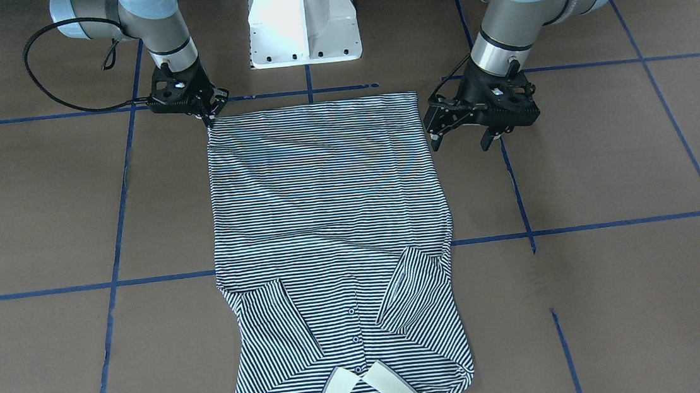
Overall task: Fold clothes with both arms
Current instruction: 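Lower both grippers to the hem corners nearest the robot, then grasp the hem corners with both grippers, then lift the hem with both grippers and fold it toward the collar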
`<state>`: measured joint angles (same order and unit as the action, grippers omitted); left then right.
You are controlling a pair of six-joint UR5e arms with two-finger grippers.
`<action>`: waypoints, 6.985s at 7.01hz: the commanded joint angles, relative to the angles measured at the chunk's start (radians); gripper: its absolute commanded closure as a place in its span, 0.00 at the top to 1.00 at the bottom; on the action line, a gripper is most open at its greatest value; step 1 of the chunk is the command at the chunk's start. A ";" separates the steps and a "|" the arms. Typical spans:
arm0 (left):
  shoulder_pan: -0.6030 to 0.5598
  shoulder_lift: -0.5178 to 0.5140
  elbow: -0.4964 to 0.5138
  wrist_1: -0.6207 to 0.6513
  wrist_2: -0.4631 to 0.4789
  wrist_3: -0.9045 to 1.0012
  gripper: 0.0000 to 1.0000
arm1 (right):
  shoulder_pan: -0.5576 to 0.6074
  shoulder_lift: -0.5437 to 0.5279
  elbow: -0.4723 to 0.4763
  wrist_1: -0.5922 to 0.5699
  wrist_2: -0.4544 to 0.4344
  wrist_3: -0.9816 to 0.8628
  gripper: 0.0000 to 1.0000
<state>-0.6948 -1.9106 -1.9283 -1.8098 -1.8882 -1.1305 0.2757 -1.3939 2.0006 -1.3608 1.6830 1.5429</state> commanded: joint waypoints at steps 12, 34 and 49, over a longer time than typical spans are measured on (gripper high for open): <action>0.477 0.111 -0.061 0.092 0.255 -0.660 0.86 | 0.050 0.012 0.078 -0.020 0.012 -0.130 0.00; 0.661 0.093 -0.499 0.342 0.247 -0.715 0.00 | -0.063 -0.275 0.443 -0.018 0.092 -0.133 0.00; -0.014 -0.114 0.292 -0.161 0.213 -0.160 0.00 | 0.528 0.613 -0.802 0.220 0.146 -0.708 0.00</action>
<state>-0.6998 -2.0139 -1.6581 -1.9601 -1.6747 -1.2909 0.7952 -0.8137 1.2611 -1.1587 1.8254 0.8372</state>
